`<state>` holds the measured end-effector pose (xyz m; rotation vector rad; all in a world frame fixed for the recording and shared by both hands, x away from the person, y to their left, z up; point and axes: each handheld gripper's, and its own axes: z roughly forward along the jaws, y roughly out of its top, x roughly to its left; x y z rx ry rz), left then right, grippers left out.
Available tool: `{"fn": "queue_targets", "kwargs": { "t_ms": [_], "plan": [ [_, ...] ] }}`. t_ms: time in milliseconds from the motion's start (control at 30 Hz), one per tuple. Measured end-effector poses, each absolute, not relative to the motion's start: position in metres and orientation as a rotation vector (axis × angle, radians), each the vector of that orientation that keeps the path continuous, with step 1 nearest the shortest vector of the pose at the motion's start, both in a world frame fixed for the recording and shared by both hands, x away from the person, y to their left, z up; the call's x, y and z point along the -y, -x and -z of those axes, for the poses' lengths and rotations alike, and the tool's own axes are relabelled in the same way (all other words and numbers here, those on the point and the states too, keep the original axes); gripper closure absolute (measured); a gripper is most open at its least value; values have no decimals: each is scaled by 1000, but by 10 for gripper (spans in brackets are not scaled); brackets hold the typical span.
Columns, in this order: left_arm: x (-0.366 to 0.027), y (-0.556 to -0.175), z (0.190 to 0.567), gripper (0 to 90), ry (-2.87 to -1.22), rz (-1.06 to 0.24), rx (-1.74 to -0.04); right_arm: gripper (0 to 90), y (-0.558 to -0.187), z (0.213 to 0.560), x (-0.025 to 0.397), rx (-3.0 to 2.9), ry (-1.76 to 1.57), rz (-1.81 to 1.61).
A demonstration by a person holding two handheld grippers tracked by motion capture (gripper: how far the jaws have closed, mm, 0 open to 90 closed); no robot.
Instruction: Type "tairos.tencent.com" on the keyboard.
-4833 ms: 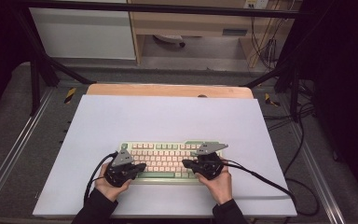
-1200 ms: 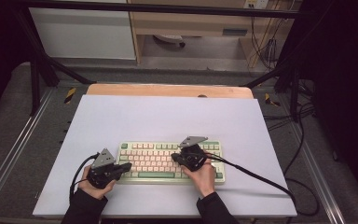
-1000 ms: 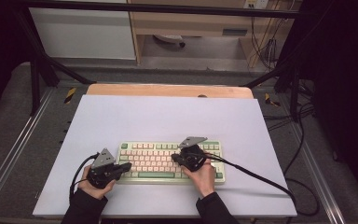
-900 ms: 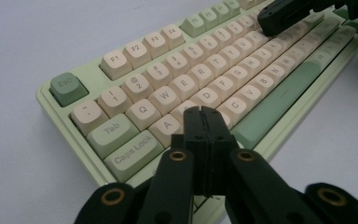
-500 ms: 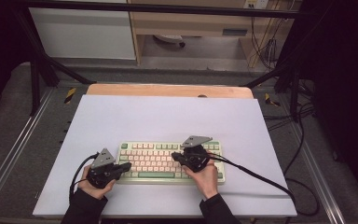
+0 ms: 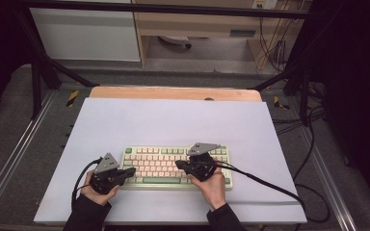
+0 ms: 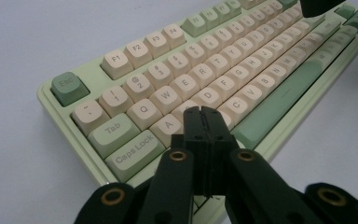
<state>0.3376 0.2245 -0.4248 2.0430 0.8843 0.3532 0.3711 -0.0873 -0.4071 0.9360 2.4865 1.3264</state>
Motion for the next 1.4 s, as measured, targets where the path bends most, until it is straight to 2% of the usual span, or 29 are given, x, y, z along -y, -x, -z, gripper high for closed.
{"fn": "queue_targets", "kwargs": {
  "t_ms": [700, 1400],
  "plan": [
    [-224, -338, 425, 898, -2045, -353, -883, 900, -368, 427, 76, -2555, -933, -1319],
    [-224, -337, 425, 898, -2040, -353, -884, 900, -367, 433, 74, -2571, -933, -1298]
  ]
}}
